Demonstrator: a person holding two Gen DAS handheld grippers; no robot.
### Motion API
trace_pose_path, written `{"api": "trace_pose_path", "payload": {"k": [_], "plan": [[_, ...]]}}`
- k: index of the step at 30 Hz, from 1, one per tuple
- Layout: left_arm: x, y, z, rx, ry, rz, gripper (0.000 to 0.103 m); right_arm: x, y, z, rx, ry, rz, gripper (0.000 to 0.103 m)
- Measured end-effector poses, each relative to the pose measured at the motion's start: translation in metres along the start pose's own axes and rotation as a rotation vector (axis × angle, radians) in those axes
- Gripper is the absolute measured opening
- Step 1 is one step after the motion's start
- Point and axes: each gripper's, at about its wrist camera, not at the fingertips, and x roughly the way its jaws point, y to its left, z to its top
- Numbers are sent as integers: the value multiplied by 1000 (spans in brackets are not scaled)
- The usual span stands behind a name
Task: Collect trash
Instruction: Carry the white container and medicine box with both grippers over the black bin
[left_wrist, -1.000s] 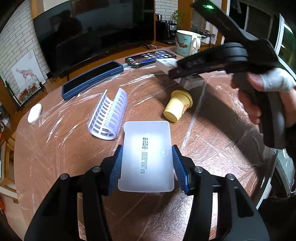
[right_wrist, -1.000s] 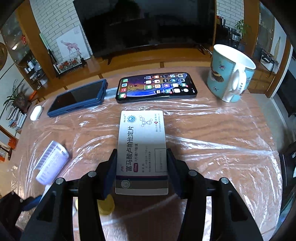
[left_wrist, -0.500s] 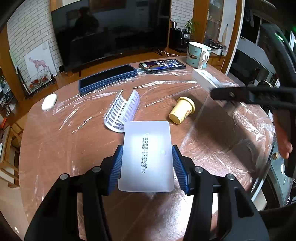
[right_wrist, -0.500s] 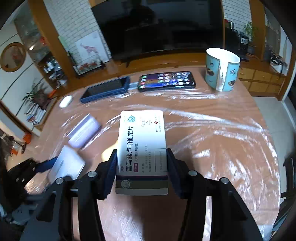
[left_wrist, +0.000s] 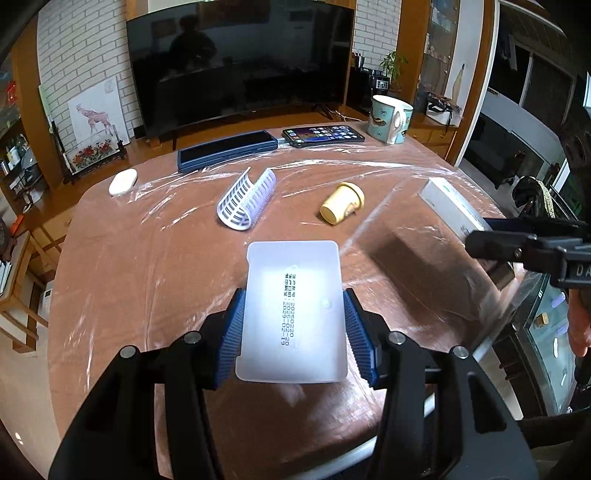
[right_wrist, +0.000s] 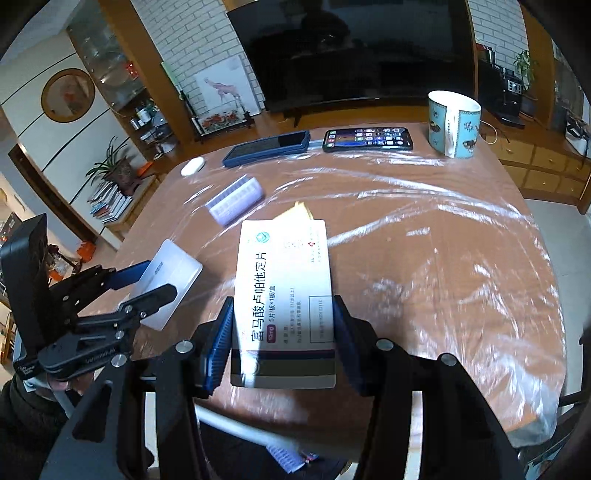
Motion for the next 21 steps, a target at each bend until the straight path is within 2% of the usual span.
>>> {"api": "trace_pose_path", "payload": {"k": [7, 14, 21], "plan": [[-23, -17, -19, 12, -7, -20, 53, -21, 5, -28, -28, 19, 61, 50], [-40, -31, -34, 4, -3, -52, 53, -38, 8, -53, -51, 39, 90, 50], [-56, -48, -50, 38, 5, -62, 53, -52, 10, -74, -84, 67, 114, 50]]}}
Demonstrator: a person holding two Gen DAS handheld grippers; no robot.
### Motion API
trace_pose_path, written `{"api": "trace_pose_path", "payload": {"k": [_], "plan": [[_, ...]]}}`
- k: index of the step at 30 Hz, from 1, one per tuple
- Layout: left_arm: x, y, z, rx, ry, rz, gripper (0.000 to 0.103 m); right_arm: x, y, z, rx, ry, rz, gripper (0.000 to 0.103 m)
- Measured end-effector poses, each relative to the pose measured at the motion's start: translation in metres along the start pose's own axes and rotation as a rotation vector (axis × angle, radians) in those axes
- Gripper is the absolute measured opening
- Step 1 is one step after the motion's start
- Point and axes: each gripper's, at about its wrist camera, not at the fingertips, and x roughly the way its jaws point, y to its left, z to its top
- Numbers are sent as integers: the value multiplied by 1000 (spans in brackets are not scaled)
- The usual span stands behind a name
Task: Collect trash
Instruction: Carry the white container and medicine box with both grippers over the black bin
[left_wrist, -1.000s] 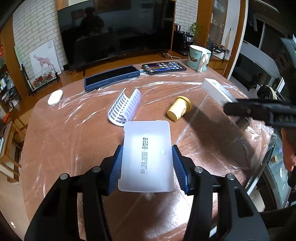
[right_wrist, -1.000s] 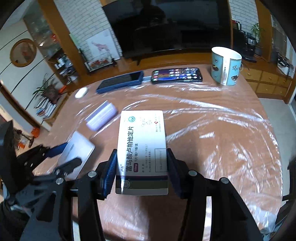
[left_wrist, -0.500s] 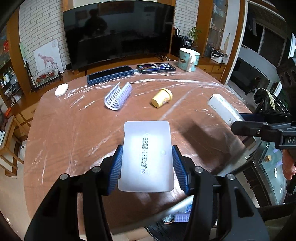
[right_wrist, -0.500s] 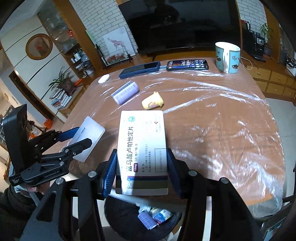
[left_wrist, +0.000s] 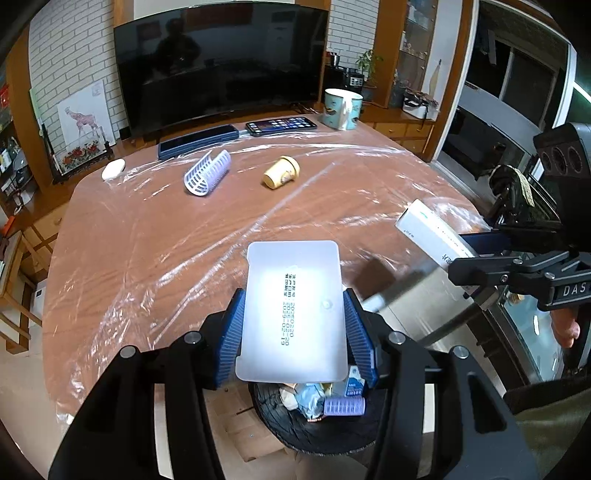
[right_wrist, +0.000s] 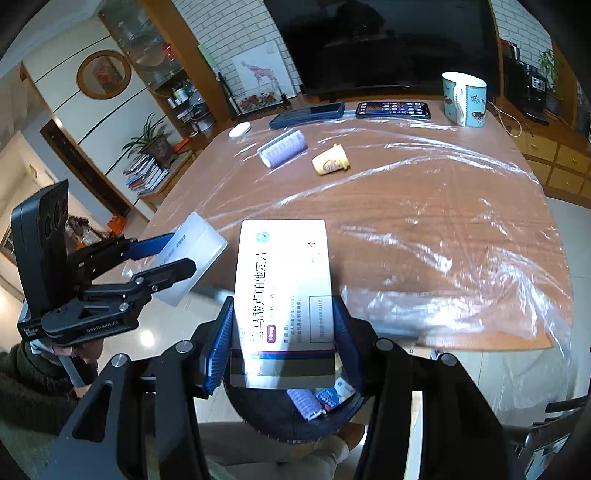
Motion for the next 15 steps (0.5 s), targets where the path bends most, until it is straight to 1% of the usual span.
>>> {"api": "trace_pose_path", "payload": {"k": [6, 15], "plan": [[-9, -11, -13, 2, 14, -10, 53, -5, 3, -20, -18, 34, 20, 50], [-12, -30, -30, 31, 39, -19, 53, -9, 4, -44, -33, 76, 23, 50]]}}
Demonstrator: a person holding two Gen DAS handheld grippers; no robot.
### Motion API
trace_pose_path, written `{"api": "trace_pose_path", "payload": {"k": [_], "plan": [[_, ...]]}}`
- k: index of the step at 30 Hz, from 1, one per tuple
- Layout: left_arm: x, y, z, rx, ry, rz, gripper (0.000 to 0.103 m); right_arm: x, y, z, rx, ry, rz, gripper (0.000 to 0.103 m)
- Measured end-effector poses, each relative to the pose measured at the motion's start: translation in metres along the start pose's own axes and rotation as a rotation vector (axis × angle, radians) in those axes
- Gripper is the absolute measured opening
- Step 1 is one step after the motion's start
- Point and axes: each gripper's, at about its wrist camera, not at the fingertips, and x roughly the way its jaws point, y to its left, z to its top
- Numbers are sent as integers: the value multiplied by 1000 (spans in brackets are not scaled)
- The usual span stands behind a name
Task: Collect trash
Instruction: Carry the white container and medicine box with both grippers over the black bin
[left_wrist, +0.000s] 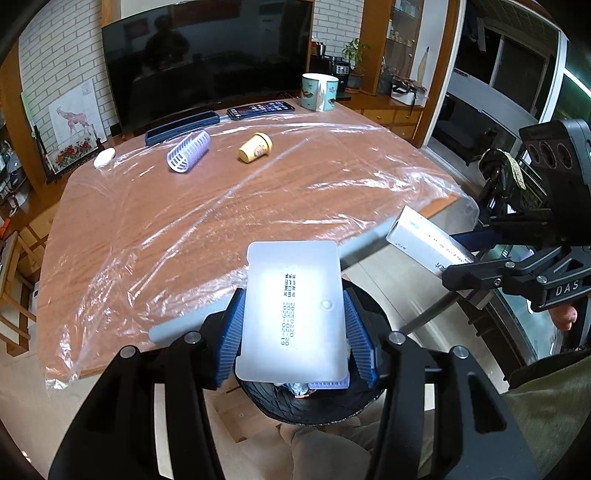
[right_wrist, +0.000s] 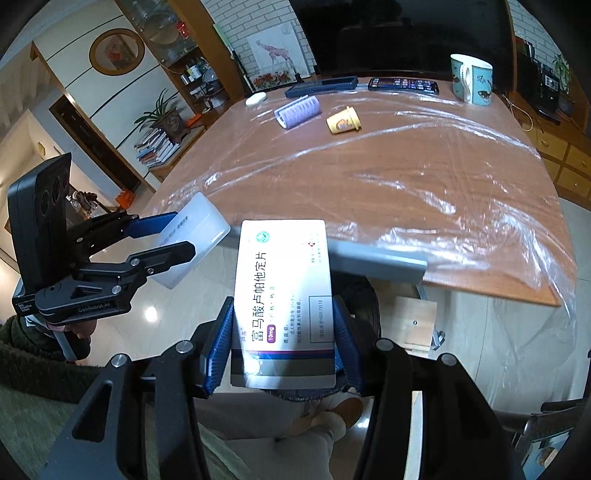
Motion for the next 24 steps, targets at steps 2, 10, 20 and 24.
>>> {"api": "trace_pose_path", "payload": {"k": [2, 10, 20, 24], "plan": [[1, -4, -3, 10, 8, -1, 53, 1, -1, -5, -2, 12, 0, 50], [13, -19, -18, 47, 55, 1, 53, 10, -5, -22, -7, 59, -13, 50], [33, -27, -41, 39, 122, 13, 53, 30, -10, -39, -20, 122, -37, 50], [44, -27, -47, 34, 144, 28, 53, 41, -13, -44, -19, 141, -50, 50]]}}
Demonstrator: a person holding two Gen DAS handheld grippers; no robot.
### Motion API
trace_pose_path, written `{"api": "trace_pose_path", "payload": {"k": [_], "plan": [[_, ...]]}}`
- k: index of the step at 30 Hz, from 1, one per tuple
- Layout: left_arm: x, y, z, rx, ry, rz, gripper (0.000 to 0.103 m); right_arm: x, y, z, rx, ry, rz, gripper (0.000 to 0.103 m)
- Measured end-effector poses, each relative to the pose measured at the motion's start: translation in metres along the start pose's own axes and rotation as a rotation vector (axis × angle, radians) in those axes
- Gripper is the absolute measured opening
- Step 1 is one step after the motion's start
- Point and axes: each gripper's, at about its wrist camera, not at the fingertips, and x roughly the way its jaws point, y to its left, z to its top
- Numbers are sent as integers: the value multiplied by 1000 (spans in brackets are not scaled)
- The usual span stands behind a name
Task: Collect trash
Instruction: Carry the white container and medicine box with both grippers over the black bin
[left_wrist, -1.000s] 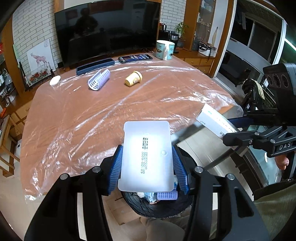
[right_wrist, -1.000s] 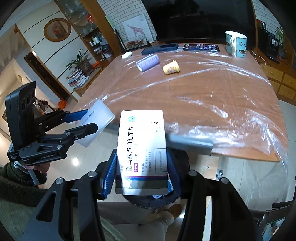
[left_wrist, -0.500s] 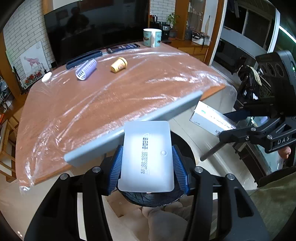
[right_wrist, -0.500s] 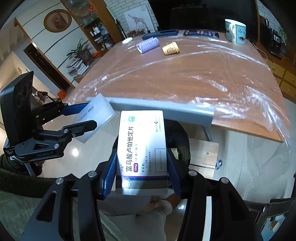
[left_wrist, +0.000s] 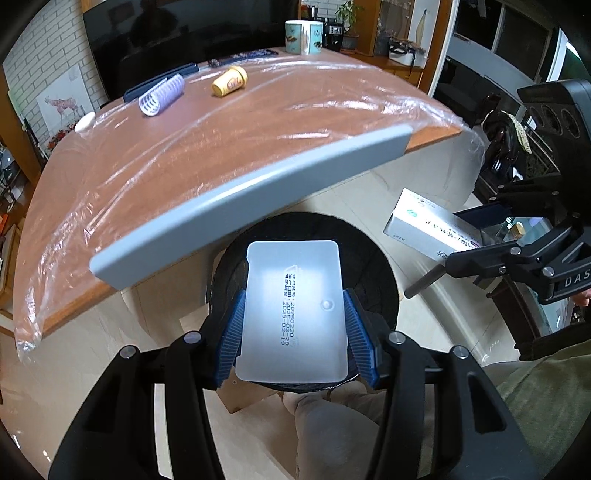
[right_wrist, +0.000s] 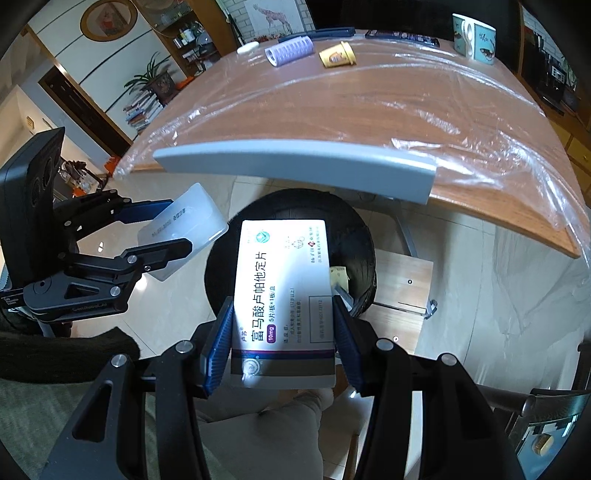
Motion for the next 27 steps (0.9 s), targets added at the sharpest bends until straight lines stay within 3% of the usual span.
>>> {"api": "trace_pose_path", "payload": {"k": [27], "plan": [[60, 6, -14, -22, 106, 57, 53, 60, -7, 8, 45, 45, -70, 50]]}}
